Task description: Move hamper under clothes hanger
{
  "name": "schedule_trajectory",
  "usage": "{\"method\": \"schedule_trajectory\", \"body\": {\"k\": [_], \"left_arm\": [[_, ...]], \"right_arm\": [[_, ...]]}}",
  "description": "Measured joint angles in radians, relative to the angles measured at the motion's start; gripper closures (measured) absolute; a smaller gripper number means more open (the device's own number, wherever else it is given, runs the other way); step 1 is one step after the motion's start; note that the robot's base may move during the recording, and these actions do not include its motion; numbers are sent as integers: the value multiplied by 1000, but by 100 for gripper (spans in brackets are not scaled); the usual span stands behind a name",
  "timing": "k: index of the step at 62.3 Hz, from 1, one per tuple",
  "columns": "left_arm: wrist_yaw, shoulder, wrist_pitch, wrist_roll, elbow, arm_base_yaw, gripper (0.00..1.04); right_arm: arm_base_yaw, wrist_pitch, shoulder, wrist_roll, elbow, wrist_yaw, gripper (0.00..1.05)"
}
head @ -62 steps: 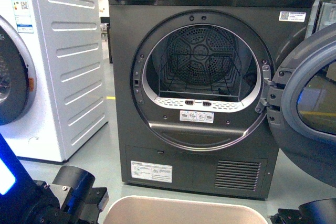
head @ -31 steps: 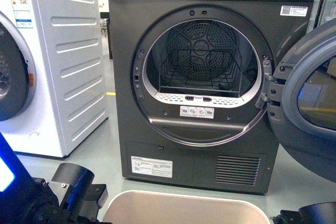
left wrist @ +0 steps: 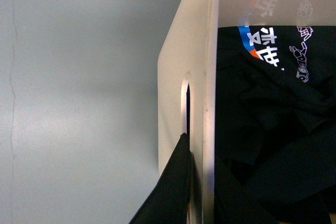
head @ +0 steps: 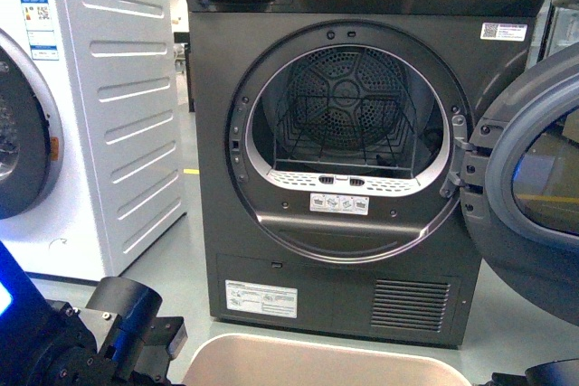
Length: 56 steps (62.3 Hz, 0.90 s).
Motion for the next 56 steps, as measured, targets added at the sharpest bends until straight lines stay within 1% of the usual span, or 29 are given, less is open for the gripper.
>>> {"method": "schedule_trajectory", "body": {"k": [16,56], "left_arm": [[-2,-80,-11,2,-15,0,101],[-3,-82,-9,2,-29,0,101]], "right_arm": [[-6,7,-65,0,-19,-10,102],[-5,14,-69,-3,-31,-11,102]]}}
